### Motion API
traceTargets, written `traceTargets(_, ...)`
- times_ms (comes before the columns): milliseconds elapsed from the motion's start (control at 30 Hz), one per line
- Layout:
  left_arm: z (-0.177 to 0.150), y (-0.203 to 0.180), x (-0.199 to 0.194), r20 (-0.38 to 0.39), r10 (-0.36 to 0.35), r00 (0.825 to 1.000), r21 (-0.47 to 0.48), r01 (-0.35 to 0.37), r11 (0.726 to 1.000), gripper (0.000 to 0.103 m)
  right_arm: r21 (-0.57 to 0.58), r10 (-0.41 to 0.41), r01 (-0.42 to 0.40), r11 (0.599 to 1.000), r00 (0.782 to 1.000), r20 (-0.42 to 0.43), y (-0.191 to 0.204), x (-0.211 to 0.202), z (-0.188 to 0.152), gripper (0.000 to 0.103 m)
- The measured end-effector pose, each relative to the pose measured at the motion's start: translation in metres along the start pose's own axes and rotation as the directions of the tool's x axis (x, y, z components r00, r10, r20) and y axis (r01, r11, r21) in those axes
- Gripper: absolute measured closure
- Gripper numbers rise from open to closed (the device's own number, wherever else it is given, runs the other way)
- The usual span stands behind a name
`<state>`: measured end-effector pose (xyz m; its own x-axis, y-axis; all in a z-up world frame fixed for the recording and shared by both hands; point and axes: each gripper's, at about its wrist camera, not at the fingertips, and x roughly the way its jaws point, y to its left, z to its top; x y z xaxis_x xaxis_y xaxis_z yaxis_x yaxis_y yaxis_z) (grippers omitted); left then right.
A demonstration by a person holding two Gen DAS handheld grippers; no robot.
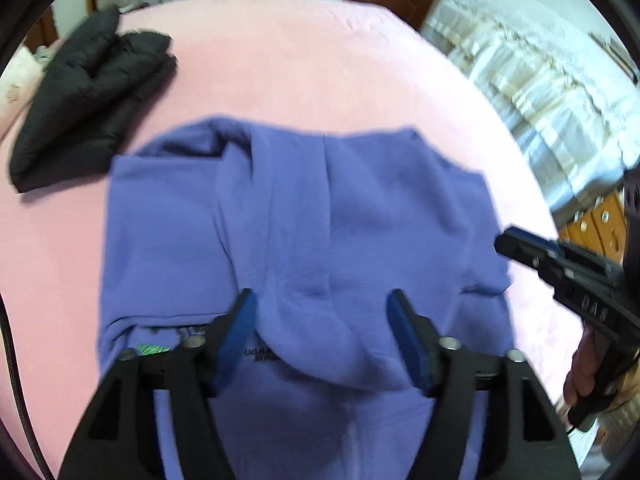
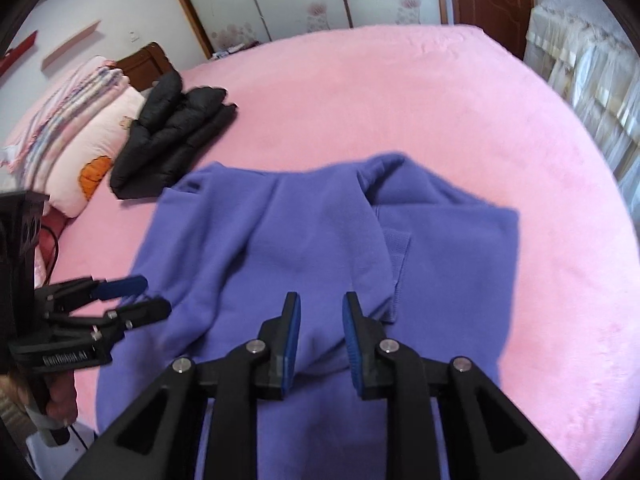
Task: Fold large clothes
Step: 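Lift both tools away from the hoodie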
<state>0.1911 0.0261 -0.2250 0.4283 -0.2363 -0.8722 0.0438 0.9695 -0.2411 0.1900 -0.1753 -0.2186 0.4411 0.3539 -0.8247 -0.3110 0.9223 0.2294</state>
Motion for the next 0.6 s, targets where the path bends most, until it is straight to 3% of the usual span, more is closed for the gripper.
traceTargets(33,0.001,-0.005,-0.015,0.024,0.009,1.0,-0.008,-0.009,1.0,0.024,-0.018,0.001,-0.001,1.0,1.0,0.012,0.004,-0.016,0.002,0.082)
traceTargets(267,0.001,-0.038,-0.112,0.134,0.08,0.988,-0.002,-0.081,0.997,0.021,-0.065,0.079,-0.076,0.995,0.995,0.058,0.024,-0.104,0.012,0.081)
traceTargets(433,-0.007,-0.055,-0.172,0.198,0.173,0.965,-0.016,-0.173,0.985,0.02,-0.102,0.106,-0.095,0.99,0.988,0.115,0.036,-0.155,0.011,0.08)
traceTargets(600,-0.021,-0.06,-0.214,0.225,0.181,0.957,-0.072,-0.169,0.983,0.018,-0.125,0.132,-0.115,0.985,0.982,0.137,0.042,-0.185,0.001,0.074)
